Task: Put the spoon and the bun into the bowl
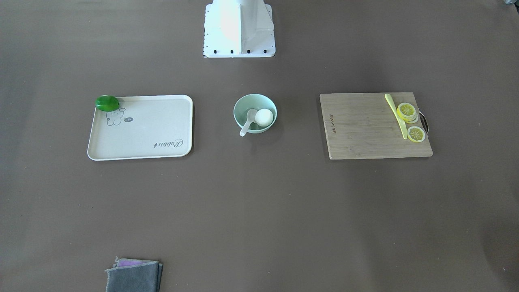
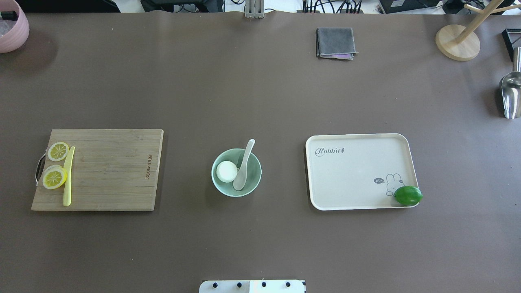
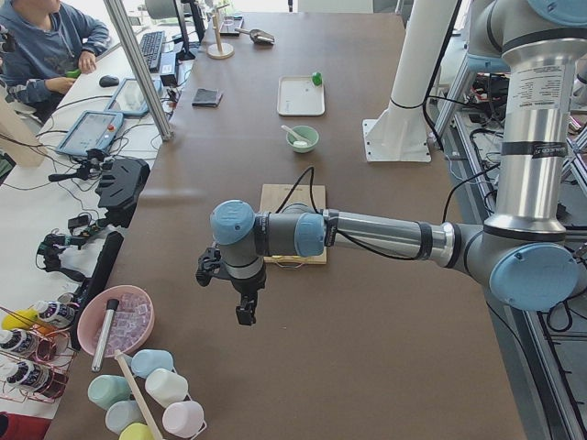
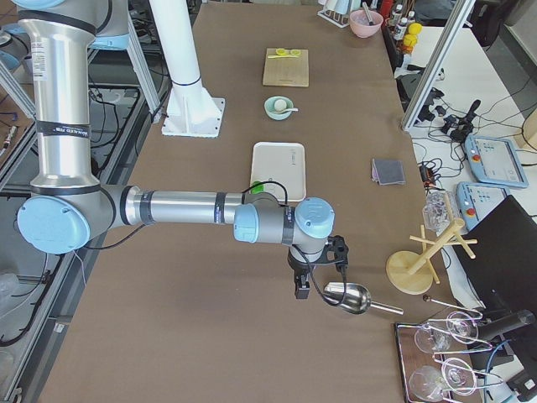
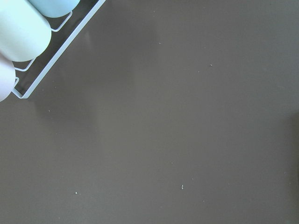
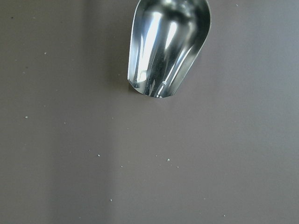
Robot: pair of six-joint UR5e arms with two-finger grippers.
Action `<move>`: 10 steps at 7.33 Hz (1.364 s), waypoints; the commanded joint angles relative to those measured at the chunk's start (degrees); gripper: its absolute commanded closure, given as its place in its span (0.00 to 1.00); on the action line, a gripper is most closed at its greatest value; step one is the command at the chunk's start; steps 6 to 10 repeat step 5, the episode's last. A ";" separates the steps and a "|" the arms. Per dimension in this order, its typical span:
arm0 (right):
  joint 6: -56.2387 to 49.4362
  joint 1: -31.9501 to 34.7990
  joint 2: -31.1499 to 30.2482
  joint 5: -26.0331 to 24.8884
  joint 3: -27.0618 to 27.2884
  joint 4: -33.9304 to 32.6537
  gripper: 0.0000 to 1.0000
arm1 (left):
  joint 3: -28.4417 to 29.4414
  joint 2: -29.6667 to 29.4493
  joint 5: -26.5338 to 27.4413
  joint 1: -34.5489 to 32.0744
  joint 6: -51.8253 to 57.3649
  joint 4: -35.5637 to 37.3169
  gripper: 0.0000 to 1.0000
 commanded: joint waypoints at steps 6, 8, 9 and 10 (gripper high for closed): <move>-0.11 0.90 -0.33 0.49 1.32 -0.01 0.00 | -0.23 0.31 -0.03 0.20 0.03 -0.45 0.02; -0.11 0.90 -0.33 0.49 1.32 -0.01 0.00 | -0.23 0.31 -0.03 0.20 0.03 -0.45 0.02; -0.11 0.90 -0.33 0.49 1.32 -0.01 0.00 | -0.23 0.31 -0.03 0.20 0.03 -0.45 0.02; -0.11 0.90 -0.33 0.49 1.32 -0.01 0.00 | -0.23 0.31 -0.03 0.20 0.03 -0.45 0.02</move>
